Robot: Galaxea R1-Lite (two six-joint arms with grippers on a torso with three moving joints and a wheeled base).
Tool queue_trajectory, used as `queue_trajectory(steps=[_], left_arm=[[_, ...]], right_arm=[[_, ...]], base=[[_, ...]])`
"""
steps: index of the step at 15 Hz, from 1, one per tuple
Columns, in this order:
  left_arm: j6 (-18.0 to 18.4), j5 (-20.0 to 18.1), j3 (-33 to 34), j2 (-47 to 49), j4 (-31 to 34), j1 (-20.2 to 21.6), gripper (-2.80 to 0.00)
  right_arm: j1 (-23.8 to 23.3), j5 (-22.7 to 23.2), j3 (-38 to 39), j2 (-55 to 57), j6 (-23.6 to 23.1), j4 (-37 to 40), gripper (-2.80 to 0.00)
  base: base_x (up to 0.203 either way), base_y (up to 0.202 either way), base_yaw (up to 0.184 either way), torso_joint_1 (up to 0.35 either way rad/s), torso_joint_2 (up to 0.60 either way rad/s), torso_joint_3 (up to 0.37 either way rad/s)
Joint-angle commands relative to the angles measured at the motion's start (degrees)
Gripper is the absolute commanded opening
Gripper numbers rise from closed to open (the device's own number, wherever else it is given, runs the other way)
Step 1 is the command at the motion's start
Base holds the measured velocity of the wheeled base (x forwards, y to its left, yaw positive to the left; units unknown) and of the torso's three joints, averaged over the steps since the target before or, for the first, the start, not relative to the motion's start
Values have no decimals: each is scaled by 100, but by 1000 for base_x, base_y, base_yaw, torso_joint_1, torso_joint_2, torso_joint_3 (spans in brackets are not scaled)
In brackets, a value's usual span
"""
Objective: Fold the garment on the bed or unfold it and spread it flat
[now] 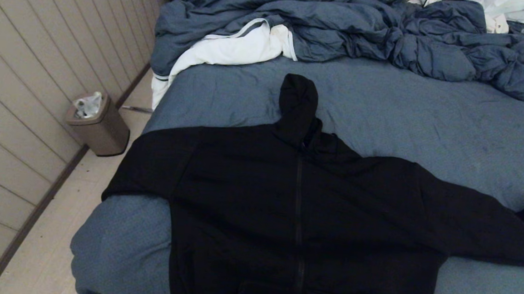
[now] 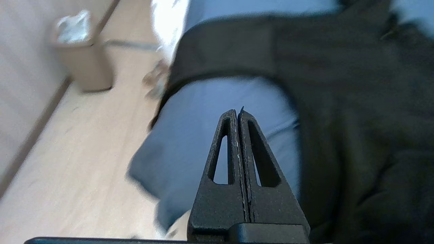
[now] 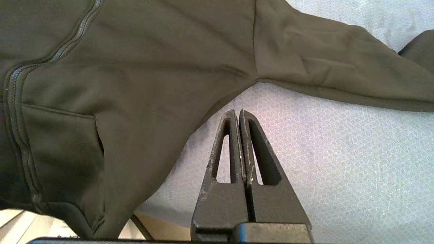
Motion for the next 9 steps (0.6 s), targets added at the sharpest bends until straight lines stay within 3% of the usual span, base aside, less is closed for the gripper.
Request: queue_trajectory(steps=[1, 2, 4, 5, 7, 9], left_arm=[[261, 264, -86, 18, 239, 2, -280], [502, 489, -148, 18, 448, 2, -280], [341, 485, -287, 22, 955, 1, -280], [139, 482, -307, 18, 964, 2, -280], [101, 498, -344, 21, 1098, 2, -280], [104, 820, -332, 14, 1204, 2, -280]], right_arm=[[7, -3, 5, -10, 12, 26, -280], [7, -3, 5, -10, 12, 26, -280], [7, -3, 5, -10, 47, 26, -280], [7, -3, 5, -10, 47, 26, -280], [7, -3, 5, -10, 47, 26, -280], [7, -3, 5, -10, 56, 26, -280]], base=[[0, 0, 0, 0, 0, 0], [0, 0, 0, 0, 0, 0], [0, 0, 0, 0, 0, 0], [0, 0, 0, 0, 0, 0], [0, 0, 0, 0, 0, 0], [0, 0, 0, 0, 0, 0]])
